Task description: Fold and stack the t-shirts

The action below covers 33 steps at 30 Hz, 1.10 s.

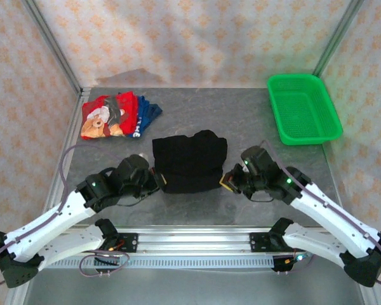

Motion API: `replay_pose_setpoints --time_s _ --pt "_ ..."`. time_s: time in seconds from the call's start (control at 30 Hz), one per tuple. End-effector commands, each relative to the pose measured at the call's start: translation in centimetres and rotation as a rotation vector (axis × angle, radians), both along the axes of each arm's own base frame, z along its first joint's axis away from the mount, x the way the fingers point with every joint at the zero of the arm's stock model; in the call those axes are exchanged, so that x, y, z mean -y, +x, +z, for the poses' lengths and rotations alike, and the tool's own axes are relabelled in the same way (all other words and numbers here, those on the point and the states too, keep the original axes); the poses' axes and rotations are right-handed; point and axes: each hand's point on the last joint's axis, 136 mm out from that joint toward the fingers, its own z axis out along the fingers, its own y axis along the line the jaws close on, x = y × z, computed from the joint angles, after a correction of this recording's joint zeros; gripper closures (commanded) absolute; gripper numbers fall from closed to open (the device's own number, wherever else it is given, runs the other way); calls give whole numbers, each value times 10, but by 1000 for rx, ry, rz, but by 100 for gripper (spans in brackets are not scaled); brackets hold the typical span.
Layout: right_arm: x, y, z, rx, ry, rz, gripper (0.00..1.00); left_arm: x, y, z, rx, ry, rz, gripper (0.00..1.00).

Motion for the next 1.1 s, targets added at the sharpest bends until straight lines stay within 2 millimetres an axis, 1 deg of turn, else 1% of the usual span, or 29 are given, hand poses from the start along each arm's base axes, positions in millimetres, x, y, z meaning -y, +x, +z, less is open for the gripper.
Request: replay_pose_setpoints --time_s 0.0,0.1,0.2,0.3,0.43,0.53,0.6,0.67,0.7,0.73,0.77,0.8,0.83,0.87,0.9,0.93,0.97,1.0,1.03,1.07 --pt "7 22 5 26 -58 1 100 -16 21 5 4 43 54 100" --pt "8 51 10 26 -53 -3 100 -23 44 3 -14 39 83 100" --pt "8 82 5 -1 -51 4 100 -26 67 3 -28 42 87 100" --pt "11 114 0 -20 -75 13 100 -30 92 -5 -54 60 87 100" --pt "17 154 -14 -60 -80 12 100 -42 123 -14 -77 104 101 100" --pt "21 180 -29 -96 -100 21 100 -51 147 -25 -100 124 107 100" --pt "25 197 -43 -122 -123 25 100 -54 165 -33 -111 133 110 100" --pt "25 214 -55 -138 -118 23 100 -58 183 -46 -124 143 115 100" --pt "26 224 -66 -151 -127 19 100 -59 193 -54 -129 157 115 100" --pt "26 232 -75 -161 -130 16 97 -61 200 -62 -141 173 119 100" --pt "26 243 -84 -171 -123 15 91 -62 212 -72 -151 173 123 100" --pt "29 257 -90 -172 -128 7 83 -59 225 -77 -143 159 117 89" --pt "33 270 -96 -173 -135 -11 73 -61 236 -79 -145 161 125 75" --pt "36 286 -97 -157 -133 -30 60 -63 250 -76 -139 158 142 56" --pt "39 301 -93 -147 -115 -46 56 -60 266 -62 -102 132 147 45" --pt "38 312 -80 -114 -94 -48 51 -60 277 -45 -67 124 155 39" --pt "39 323 -56 -42 -94 -39 45 -61 286 -21 -28 127 162 34" --pt "42 329 -29 32 -120 -24 39 -61 293 13 29 127 160 25" --pt "45 329 -5 88 -145 -5 35 -62 294 42 78 127 156 16" --pt "49 324 21 137 -174 17 32 -63 291 74 131 126 151 9"
